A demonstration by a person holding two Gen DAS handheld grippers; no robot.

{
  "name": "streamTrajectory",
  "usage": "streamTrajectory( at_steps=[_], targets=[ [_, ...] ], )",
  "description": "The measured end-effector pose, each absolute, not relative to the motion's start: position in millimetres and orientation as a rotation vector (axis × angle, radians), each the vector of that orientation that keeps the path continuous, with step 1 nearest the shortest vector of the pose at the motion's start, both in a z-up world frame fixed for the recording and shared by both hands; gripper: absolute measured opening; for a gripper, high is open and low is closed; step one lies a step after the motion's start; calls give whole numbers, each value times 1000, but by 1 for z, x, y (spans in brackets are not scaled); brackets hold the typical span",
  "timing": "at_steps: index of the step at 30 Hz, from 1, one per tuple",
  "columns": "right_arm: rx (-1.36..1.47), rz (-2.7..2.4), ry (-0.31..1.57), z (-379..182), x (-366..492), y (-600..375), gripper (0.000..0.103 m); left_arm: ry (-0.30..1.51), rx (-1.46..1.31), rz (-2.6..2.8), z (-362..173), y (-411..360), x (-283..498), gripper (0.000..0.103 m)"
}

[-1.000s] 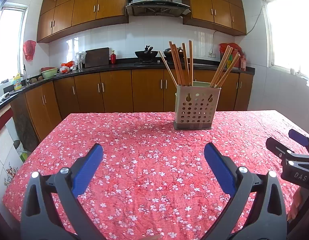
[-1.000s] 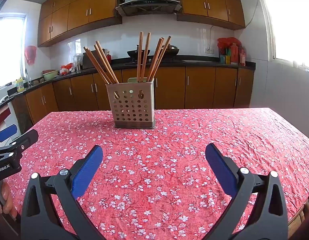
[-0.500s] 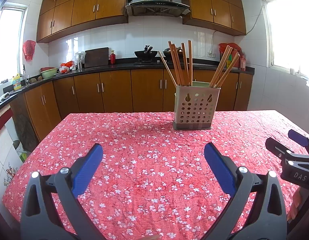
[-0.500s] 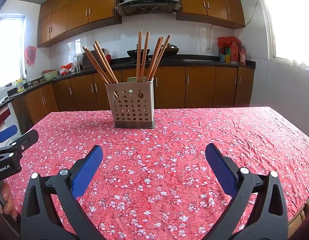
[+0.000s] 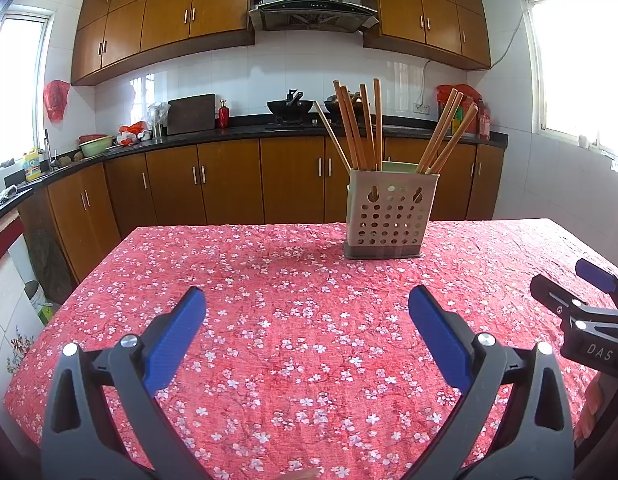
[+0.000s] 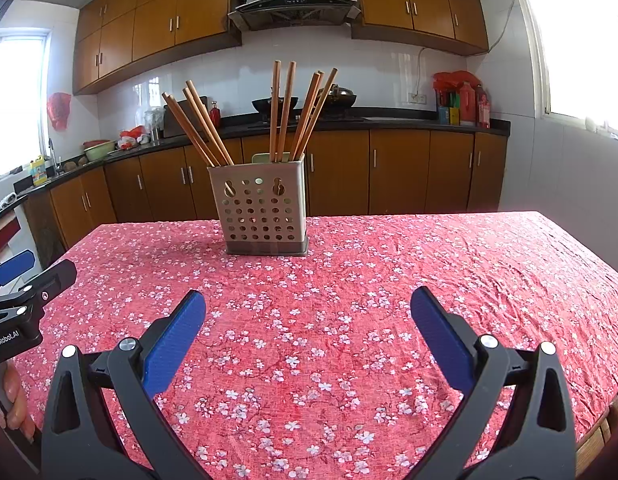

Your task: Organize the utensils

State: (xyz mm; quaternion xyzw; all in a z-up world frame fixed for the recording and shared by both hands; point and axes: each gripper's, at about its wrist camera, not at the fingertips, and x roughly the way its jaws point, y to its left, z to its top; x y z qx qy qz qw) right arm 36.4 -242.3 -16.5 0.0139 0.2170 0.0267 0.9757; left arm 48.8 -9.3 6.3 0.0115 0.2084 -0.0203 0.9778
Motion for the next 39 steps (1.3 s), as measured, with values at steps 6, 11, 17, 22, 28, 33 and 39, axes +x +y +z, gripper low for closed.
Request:
streamTrajectory(
  at_steps=[6, 11, 17, 22, 28, 33, 39],
  targets=[
    [30, 53, 440, -17, 38, -241, 101, 420, 24, -41, 7, -9, 49, 99],
    [31, 52, 442, -17, 38, -241, 101, 421, 25, -43, 6, -10, 50, 99],
    [31, 52, 443, -17, 38, -240, 101, 422, 25, -44, 5, -10, 50, 99],
    [31, 51, 446, -19, 38, -240, 101, 423, 26, -48, 4, -8, 50, 99],
    [31, 51, 446, -19, 38, -239, 101, 426, 26, -50, 3, -7, 51, 99],
    [31, 51, 446, -18, 38, -239, 101, 427, 25, -52, 2, -6, 51, 99],
    [31, 51, 447, -18, 38, -239, 101, 429, 25, -52, 0, -5, 51, 99]
  ],
)
